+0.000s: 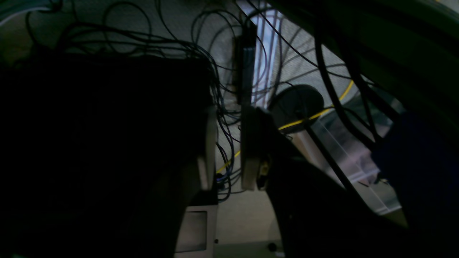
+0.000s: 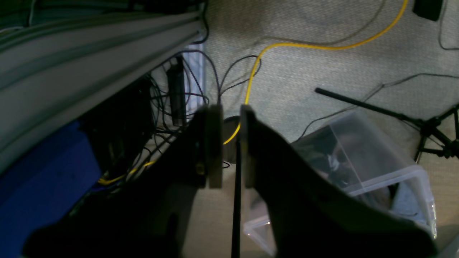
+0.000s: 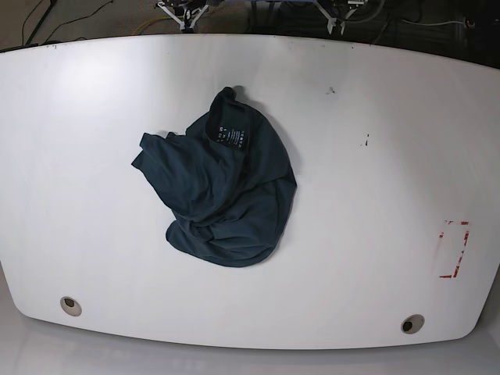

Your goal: Layout the t-shirt on the table in an organized manner, then fold the t-shirt properly

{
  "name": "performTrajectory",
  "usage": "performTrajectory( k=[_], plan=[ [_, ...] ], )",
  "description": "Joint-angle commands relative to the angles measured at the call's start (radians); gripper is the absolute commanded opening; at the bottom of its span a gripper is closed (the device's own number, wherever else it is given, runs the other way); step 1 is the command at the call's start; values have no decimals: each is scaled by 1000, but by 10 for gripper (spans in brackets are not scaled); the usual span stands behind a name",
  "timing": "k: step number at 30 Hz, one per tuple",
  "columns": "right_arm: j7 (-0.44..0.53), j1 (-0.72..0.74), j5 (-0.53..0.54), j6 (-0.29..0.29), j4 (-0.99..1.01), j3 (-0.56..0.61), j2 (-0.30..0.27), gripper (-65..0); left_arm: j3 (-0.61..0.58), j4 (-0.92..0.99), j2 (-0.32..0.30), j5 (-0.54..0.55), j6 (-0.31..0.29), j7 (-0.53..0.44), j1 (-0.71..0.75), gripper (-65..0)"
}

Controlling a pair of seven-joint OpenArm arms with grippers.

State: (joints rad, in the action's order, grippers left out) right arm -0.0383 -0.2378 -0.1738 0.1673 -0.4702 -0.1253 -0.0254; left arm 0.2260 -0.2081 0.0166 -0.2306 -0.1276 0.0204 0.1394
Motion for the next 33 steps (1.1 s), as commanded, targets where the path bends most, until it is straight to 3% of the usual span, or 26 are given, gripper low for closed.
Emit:
performTrajectory(
  k=[1,33],
  plan=[
    [-2,-7,-1,3,-7,-2,-3,-572,-2,2,-4,0,-5,-2,10,-542],
    [-1,31,-2,4,3,2,22,-571,-4,-4,-36,-6,1,2,32,-537]
  ],
)
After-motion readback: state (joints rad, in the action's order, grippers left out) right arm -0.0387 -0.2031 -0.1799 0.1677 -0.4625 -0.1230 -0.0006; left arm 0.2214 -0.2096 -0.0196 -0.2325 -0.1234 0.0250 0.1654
